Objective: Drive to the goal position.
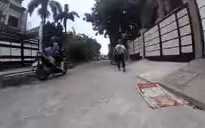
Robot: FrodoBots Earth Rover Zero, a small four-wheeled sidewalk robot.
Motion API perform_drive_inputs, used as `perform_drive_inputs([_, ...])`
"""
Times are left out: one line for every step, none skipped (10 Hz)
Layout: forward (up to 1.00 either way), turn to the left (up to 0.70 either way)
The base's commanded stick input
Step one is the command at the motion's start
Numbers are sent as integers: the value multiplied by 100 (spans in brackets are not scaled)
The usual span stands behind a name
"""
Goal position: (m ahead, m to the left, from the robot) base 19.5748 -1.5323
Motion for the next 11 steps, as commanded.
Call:
perform_drive_inputs([100,0])
perform_drive_inputs([100,0])
perform_drive_inputs([100,0])
perform_drive_inputs([100,0])
perform_drive_inputs([100,0])
perform_drive_inputs([100,0])
perform_drive_inputs([100,0])
perform_drive_inputs([100,0])
perform_drive_inputs([100,0])
perform_drive_inputs([100,0])
perform_drive_inputs([100,0])
